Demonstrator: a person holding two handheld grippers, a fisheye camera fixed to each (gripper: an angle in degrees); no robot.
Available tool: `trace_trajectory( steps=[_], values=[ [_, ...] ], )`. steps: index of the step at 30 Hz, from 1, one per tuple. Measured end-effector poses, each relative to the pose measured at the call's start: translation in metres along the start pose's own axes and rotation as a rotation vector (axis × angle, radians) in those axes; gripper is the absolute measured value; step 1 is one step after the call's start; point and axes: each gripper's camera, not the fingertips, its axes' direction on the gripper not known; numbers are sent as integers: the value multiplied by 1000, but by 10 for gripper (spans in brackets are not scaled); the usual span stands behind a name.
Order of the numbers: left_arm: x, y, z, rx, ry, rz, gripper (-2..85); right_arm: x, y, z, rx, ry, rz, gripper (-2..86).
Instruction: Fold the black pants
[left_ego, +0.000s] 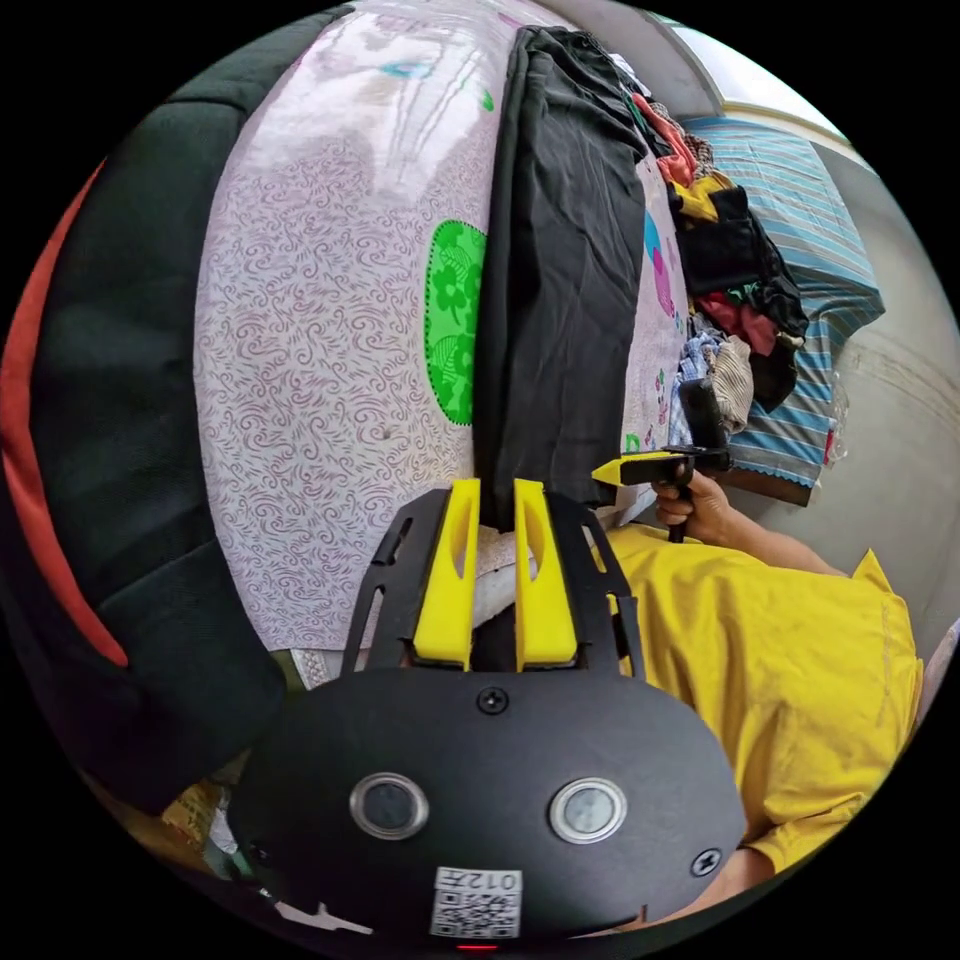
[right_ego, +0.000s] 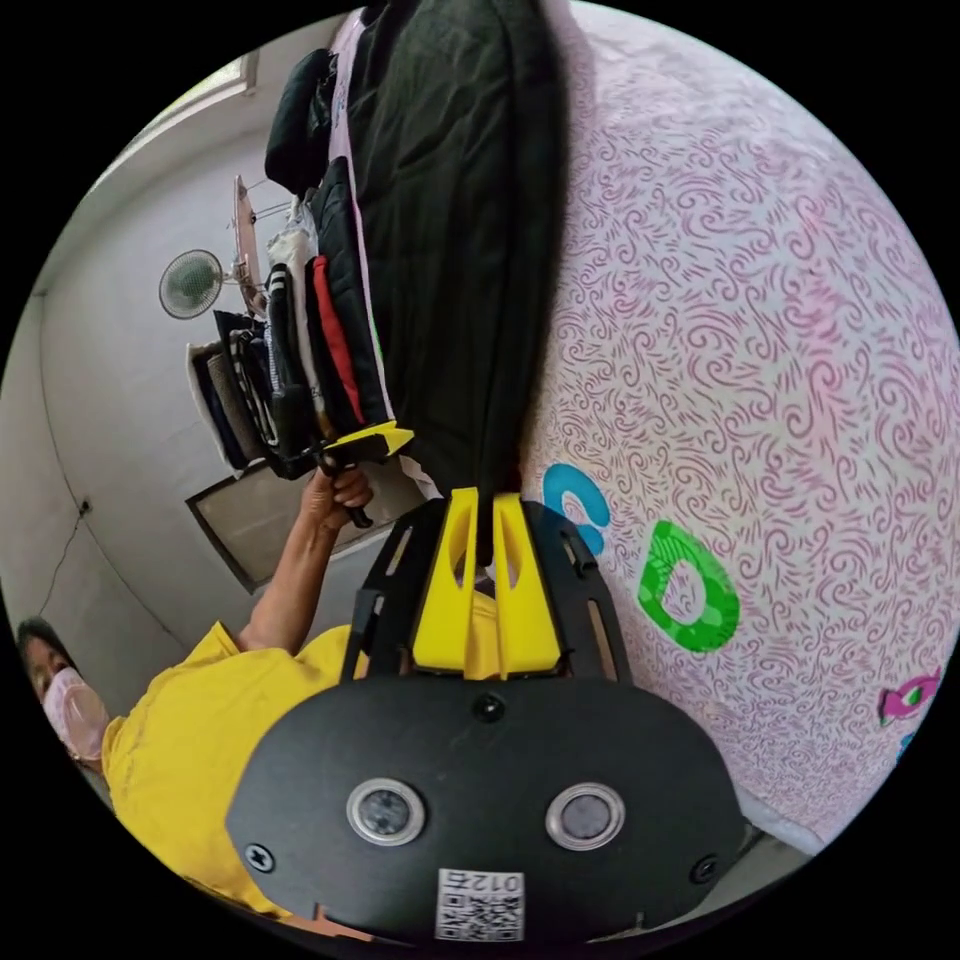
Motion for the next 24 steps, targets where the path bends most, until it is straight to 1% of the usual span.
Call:
trace_trajectory(
  steps=[4,8,12,18,22,24],
  values=[
    [-14,17,5,32,119,-8,20,14,16,-16,28,-118,24,13],
    [-13,41,9,94,222,-20,15,18,35,-41,35,-168,0,10],
    [1,74,16,165,384,-24,14,23,57,-70,20,-211,-12,9],
    [38,111,46,139,490,-31,14,30,108,-119,8,-260,-19,9],
    [60,127,73,110,594,-71,15,44,145,-153,53,-338,23,9],
    [72,132,78,113,609,-68,16,50,158,-165,70,-373,42,9]
  ],
)
